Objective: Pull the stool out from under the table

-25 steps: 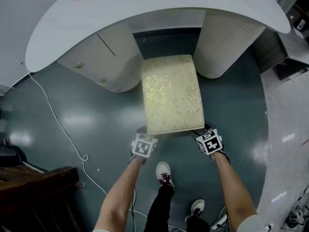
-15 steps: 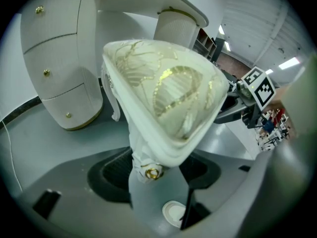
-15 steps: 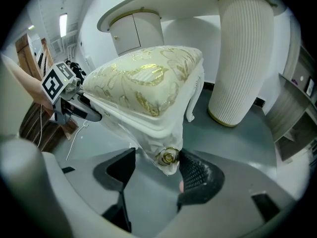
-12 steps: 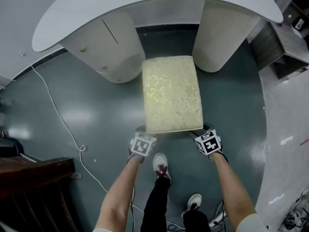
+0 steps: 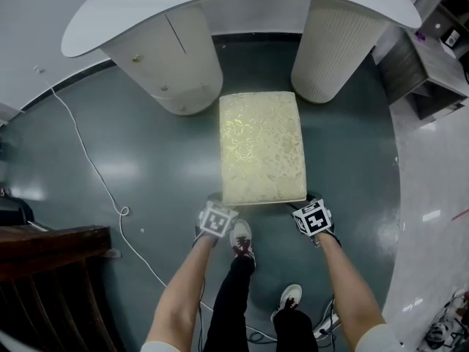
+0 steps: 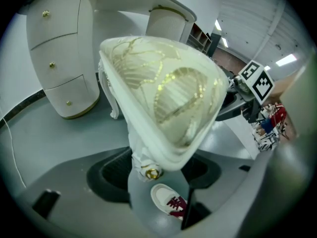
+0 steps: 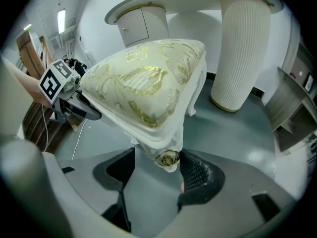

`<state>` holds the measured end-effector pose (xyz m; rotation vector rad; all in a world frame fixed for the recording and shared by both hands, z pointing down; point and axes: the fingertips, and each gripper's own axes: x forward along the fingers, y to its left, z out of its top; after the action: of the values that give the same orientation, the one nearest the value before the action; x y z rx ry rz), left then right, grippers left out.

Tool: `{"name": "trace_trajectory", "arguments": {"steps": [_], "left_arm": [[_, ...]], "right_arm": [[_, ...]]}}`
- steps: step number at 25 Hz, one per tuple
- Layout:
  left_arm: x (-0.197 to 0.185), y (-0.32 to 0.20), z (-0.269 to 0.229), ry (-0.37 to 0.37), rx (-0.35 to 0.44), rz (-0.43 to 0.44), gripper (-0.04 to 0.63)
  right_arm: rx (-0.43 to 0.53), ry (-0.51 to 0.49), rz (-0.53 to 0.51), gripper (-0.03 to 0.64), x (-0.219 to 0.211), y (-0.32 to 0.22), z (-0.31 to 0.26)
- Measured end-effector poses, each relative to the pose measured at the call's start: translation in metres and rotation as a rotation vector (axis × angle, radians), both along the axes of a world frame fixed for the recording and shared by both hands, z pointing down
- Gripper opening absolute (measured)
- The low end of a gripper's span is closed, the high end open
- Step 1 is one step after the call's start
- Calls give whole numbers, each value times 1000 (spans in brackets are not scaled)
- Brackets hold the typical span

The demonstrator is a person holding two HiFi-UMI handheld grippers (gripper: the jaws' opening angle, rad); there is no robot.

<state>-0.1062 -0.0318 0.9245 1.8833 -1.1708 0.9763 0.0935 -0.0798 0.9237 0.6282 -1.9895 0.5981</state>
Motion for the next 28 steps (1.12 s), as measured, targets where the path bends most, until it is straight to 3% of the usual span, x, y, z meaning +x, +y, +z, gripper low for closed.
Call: {"name": "trace_trajectory", "arguments": {"steps": [3, 8, 12, 14, 18, 20, 24, 28], "left_arm": [[1, 8, -1, 10, -7, -21, 298], [-13, 42, -10, 10, -56, -49, 299], [-28, 64, -33, -2, -82, -64, 298], [-33, 68, -52, 3, -61, -69, 255], [-43, 54, -134, -28, 54, -103, 93], [-39, 45, -184, -31, 124, -112, 43], [-18, 36, -294, -27, 292, -73, 25], [3, 37, -414, -33, 481, -64, 20]], "right_arm": [[-15, 21, 10, 279, 4, 5, -5], [-7, 99, -113, 279, 26, 19, -27], [26, 134, -118, 279, 53, 10, -63], [64, 129, -123, 278, 62, 3, -88], [141, 72, -90, 270, 62, -10, -168], [201, 34, -76, 195, 60, -16, -219], [347, -40, -70, 49, 61, -20, -330], [454, -121, -116, 15, 64, -8, -438]]}}
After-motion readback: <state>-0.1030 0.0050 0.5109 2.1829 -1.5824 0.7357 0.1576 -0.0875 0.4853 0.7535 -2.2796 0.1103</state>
